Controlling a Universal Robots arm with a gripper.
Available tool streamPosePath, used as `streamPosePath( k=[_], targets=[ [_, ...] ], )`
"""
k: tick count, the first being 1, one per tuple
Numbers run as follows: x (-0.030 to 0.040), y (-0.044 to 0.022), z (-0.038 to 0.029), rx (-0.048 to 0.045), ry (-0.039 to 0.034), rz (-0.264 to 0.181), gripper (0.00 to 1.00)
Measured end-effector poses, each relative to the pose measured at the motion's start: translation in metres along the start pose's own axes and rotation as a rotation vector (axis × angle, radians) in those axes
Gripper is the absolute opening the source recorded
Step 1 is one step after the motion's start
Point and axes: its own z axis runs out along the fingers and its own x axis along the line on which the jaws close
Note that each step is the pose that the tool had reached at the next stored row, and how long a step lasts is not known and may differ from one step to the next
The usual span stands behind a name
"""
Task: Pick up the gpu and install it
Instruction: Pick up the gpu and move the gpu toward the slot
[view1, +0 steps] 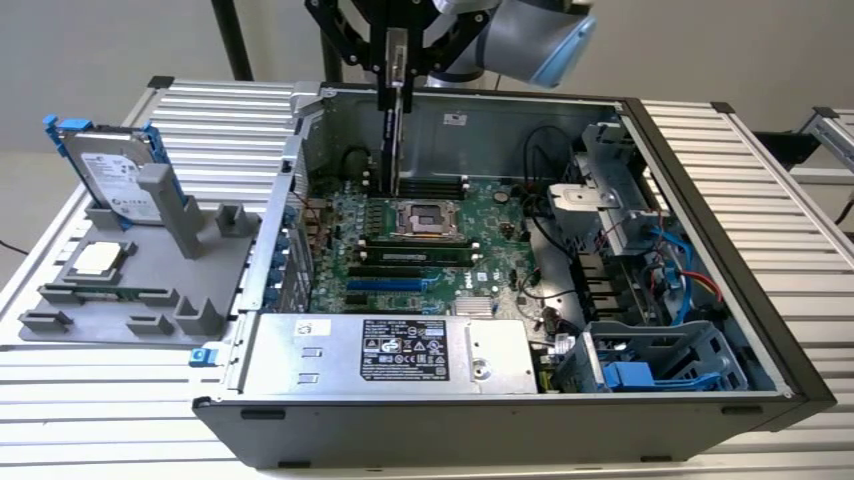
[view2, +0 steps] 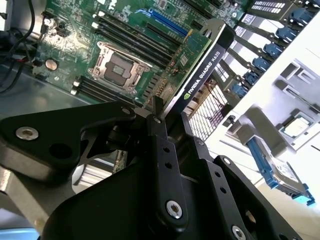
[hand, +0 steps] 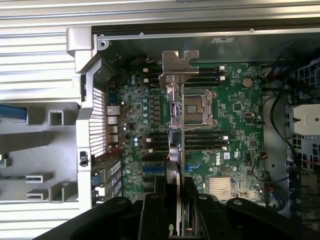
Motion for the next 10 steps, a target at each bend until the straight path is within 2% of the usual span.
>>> streamPosePath(
  k=[10],
  targets=[
    [-0.0048, 0.0003, 0.0000, 0.0000, 0.0000, 0.000, 0.00]
  ],
)
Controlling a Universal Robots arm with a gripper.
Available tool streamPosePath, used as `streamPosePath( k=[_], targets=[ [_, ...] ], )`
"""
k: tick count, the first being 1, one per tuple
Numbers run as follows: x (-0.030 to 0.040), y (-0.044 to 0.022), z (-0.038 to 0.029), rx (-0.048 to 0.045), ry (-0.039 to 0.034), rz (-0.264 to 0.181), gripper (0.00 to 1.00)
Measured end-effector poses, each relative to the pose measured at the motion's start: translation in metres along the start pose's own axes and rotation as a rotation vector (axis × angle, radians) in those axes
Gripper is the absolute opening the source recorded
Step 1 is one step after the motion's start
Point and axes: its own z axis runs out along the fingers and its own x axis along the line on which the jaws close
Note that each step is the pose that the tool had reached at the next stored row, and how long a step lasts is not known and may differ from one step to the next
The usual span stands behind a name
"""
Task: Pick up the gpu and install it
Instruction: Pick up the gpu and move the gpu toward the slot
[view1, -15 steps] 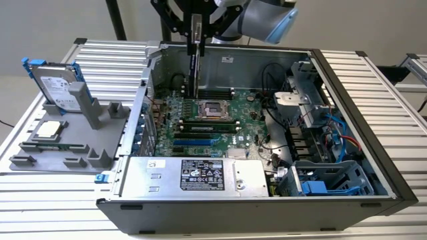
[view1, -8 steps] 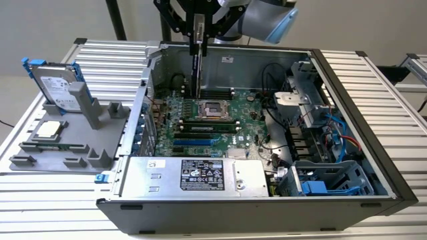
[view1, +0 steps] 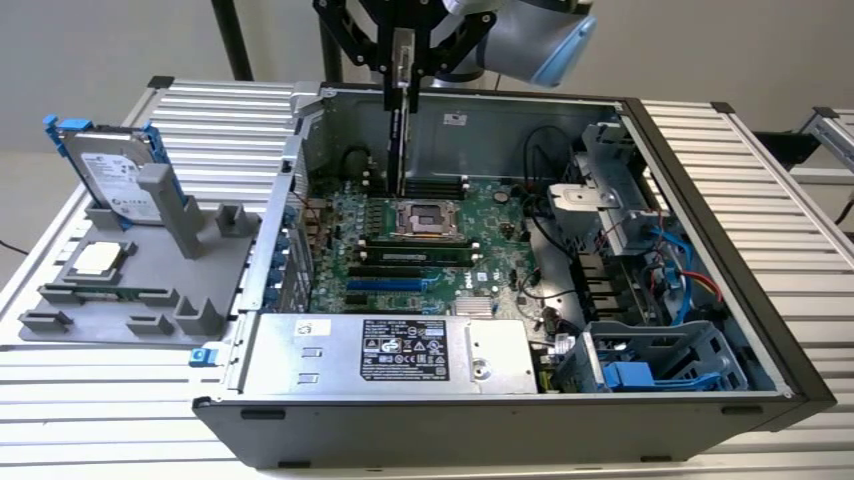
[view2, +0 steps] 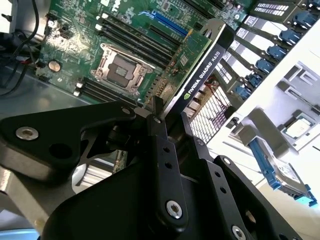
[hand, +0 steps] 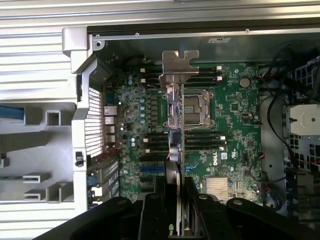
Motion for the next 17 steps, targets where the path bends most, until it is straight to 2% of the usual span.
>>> streamPosePath(
  k=[17],
  targets=[
    [-0.0011, 0.0001, -0.0004, 0.0003, 0.0001, 0.000, 0.00]
  ],
)
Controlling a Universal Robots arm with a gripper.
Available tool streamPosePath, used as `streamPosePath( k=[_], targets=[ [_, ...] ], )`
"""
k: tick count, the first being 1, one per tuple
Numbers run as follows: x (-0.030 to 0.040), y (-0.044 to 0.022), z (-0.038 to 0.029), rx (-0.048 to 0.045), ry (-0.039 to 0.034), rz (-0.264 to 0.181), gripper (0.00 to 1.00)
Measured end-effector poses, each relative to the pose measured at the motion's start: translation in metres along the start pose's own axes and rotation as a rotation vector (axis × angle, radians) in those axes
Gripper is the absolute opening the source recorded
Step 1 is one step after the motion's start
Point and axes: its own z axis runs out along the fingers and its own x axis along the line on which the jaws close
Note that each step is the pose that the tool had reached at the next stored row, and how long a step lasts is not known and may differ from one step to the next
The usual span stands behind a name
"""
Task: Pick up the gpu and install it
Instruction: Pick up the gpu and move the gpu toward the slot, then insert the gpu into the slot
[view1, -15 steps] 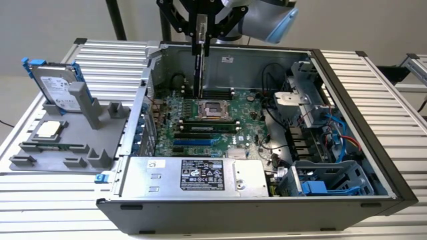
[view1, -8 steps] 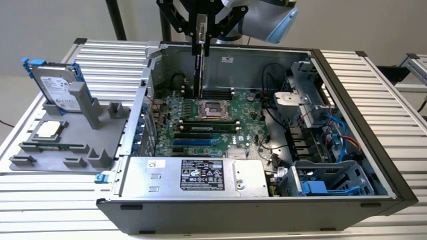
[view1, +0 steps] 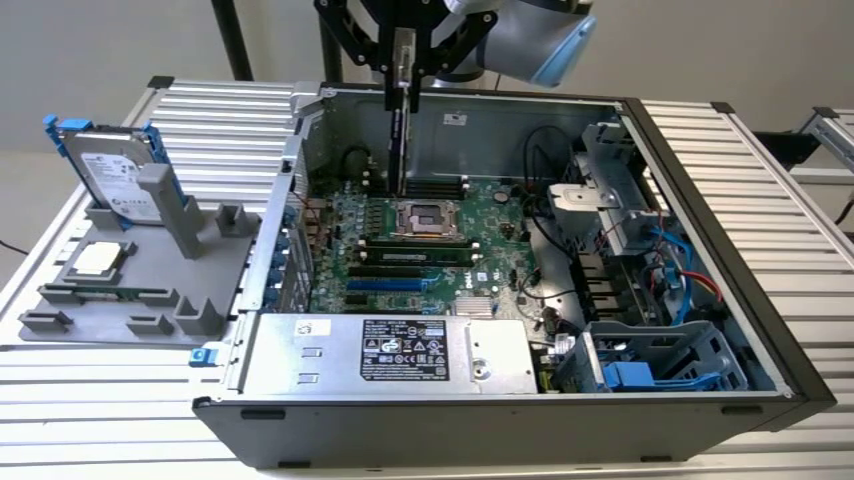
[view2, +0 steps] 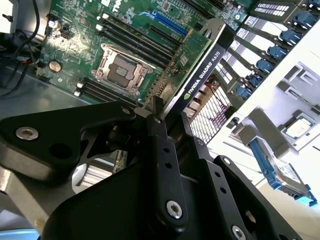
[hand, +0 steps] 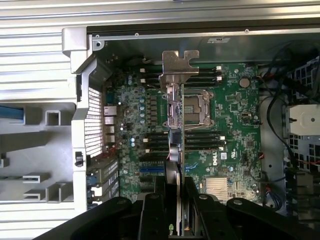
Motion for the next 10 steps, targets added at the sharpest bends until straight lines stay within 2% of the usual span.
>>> streamPosePath(
  k=[10],
  targets=[
    [-0.0078, 0.0008, 0.0000, -0.0002, -0.0001, 0.000, 0.00]
  ],
)
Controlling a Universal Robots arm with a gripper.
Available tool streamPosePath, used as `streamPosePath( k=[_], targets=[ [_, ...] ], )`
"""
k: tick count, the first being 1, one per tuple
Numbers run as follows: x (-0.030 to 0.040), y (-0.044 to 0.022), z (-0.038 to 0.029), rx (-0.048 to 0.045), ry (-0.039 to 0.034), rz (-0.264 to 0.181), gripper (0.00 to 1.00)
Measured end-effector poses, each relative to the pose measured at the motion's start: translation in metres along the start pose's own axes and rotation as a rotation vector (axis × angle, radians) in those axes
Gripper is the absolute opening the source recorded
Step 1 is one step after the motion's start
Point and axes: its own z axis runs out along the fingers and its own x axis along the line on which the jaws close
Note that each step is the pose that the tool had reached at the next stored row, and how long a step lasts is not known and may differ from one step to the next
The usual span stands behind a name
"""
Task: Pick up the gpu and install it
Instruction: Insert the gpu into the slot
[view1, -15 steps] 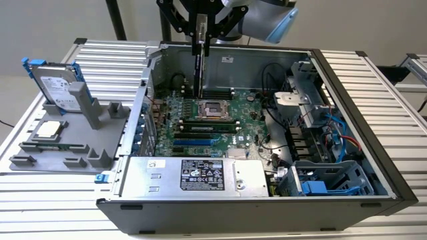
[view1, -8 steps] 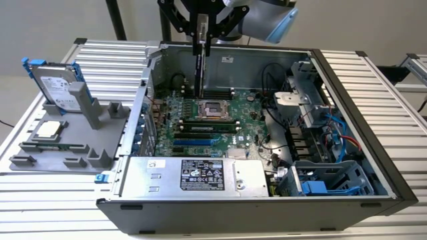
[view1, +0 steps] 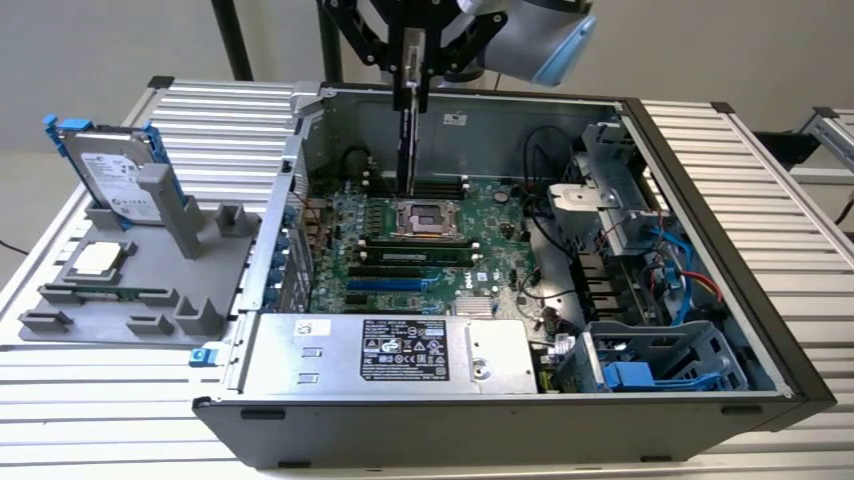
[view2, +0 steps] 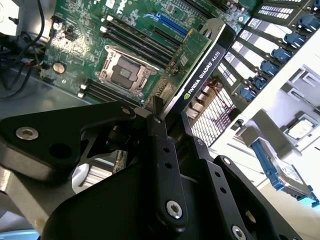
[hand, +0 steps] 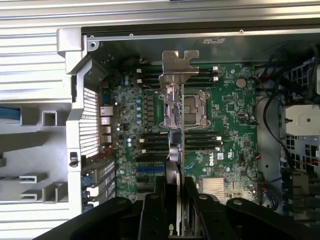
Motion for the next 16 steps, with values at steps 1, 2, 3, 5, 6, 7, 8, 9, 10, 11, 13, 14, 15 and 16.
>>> streamPosePath(
  k=[1, 2, 3, 5, 6, 7, 8, 9, 10, 11, 13, 14, 15, 16],
  targets=[
    [-0.0011, 0.0002, 0.0000, 0.0001, 0.0001, 0.000, 0.00],
    [-0.0021, 0.0004, 0.0000, 0.0000, 0.0000, 0.000, 0.00],
    [-0.0034, 0.0005, 0.0000, -0.0001, 0.0000, 0.000, 0.00],
    [-0.0059, 0.0008, 0.0000, 0.0000, 0.0000, 0.000, 0.00],
    [-0.0072, 0.0009, -0.0001, 0.0000, 0.0000, 0.000, 0.00],
    [-0.0084, 0.0011, -0.0001, 0.0000, 0.0000, 0.000, 0.00],
    [-0.0096, 0.0012, -0.0001, 0.0000, 0.0001, 0.000, 0.00],
    [-0.0109, 0.0014, -0.0001, 0.0000, 0.0001, 0.000, 0.00],
    [-0.0119, 0.0015, -0.0001, 0.0000, 0.0000, 0.000, 0.00],
    [-0.0128, 0.0016, -0.0001, 0.0000, 0.0000, 0.000, 0.00],
    [-0.0131, 0.0016, -0.0001, 0.0000, 0.0000, 0.000, 0.00],
    [-0.0132, 0.0016, -0.0002, -0.0001, 0.0000, 0.000, 0.00],
    [-0.0132, 0.0016, -0.0003, 0.0000, 0.0000, 0.000, 0.00],
    [-0.0132, 0.0016, -0.0003, -0.0001, 0.0000, 0.000, 0.00]
  ],
)
